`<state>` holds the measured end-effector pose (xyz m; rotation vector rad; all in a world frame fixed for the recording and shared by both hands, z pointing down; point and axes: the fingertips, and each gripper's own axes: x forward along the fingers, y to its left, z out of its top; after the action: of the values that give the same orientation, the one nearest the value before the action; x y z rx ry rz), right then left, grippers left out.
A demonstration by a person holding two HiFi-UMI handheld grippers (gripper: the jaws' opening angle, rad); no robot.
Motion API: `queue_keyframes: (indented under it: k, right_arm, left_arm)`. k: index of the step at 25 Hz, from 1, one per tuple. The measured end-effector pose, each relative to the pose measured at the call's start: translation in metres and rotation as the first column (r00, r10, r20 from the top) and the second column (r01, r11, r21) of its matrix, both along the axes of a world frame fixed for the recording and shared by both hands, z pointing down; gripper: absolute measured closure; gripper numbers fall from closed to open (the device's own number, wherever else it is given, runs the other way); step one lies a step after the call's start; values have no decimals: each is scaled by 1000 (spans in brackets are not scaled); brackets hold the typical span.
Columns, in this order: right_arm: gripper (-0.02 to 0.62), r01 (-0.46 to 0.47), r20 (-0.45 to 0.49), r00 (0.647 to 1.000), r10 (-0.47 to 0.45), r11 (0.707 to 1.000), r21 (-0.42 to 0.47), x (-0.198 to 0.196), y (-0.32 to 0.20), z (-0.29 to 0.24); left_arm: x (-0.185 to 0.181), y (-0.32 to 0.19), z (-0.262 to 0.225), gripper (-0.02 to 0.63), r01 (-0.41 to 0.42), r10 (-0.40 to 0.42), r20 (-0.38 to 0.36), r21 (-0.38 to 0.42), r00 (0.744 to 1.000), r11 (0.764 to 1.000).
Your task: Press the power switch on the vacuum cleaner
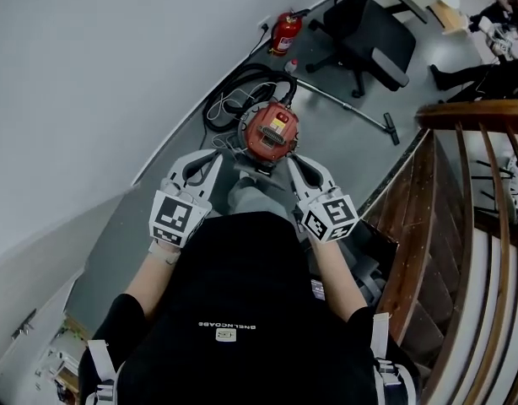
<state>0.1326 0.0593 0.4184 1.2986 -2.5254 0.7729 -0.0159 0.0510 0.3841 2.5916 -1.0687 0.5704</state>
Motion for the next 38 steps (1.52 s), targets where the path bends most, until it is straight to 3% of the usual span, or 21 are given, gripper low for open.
queue_keyframes:
  k: [7,18,28,38]
  right_arm:
    - [557,14,-37,999,-16,997,-75,26,-37,40]
    - [557,-12,-113,994,-13,976,-218,31,-89,117]
    - [557,-35,-201,979,-41,934,-356,54,-122,217]
    - [557,-35,-242,967,-84,892,-451,72,-139,313]
  left_arm:
    - [26,-35,15,592,7,-6,36,-18,999,1000]
    - [21,-60,54,592,-23,31,71,-110,997,994]
    - [19,-58,101,592,-40,67,121,-213,990,976]
    - [36,-58,152,592,-43,83,126,-287,989,957]
